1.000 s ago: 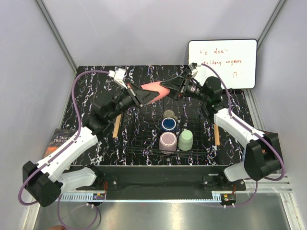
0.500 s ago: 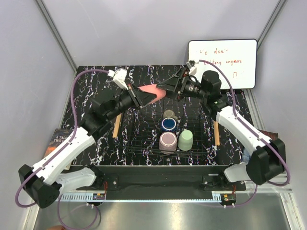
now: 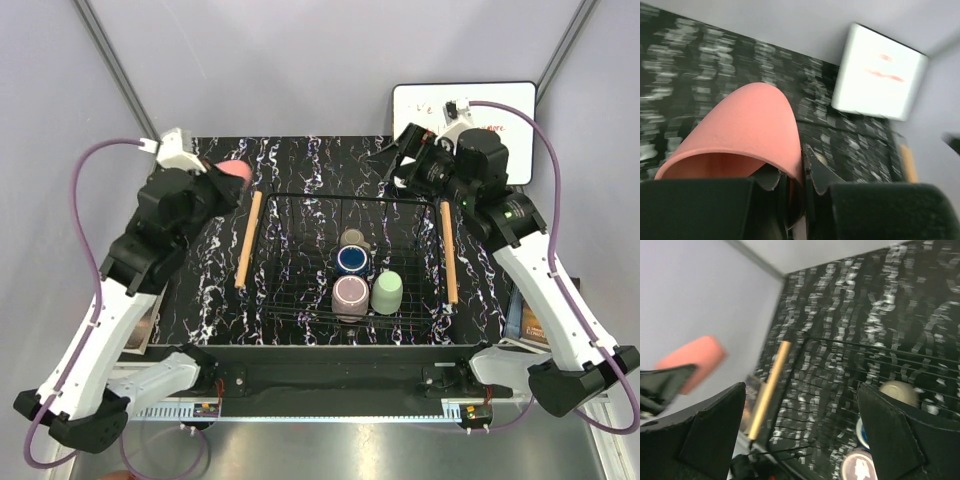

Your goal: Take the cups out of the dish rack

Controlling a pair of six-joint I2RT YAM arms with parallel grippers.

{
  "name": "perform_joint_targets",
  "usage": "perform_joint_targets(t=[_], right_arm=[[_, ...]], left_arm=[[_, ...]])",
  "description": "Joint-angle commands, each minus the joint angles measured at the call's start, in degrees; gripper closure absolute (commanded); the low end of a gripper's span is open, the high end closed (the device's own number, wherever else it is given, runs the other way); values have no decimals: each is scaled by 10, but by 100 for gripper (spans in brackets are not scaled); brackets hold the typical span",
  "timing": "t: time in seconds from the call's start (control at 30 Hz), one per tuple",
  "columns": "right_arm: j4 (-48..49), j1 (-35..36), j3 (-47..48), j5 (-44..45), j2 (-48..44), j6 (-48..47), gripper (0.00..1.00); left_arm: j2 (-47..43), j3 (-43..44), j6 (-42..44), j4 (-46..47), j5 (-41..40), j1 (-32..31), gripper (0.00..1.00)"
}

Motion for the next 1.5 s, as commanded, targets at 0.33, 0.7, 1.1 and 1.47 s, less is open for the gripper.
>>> perform_joint_targets(t=[0.33, 0.7, 1.1, 1.47], right_arm=[[-206, -1, 36, 195, 44, -78, 0], [-201, -1, -21, 179, 7, -79, 0], [-200, -1, -33, 172, 11, -88, 0], [-197, -1, -28, 153, 37, -83, 0]], left_arm=[[166, 2, 38, -218, -136, 165, 100], [295, -36, 25, -124, -31, 236, 100], [417, 1, 28, -98, 27, 282, 100], [470, 20, 42, -93, 36, 288, 100]])
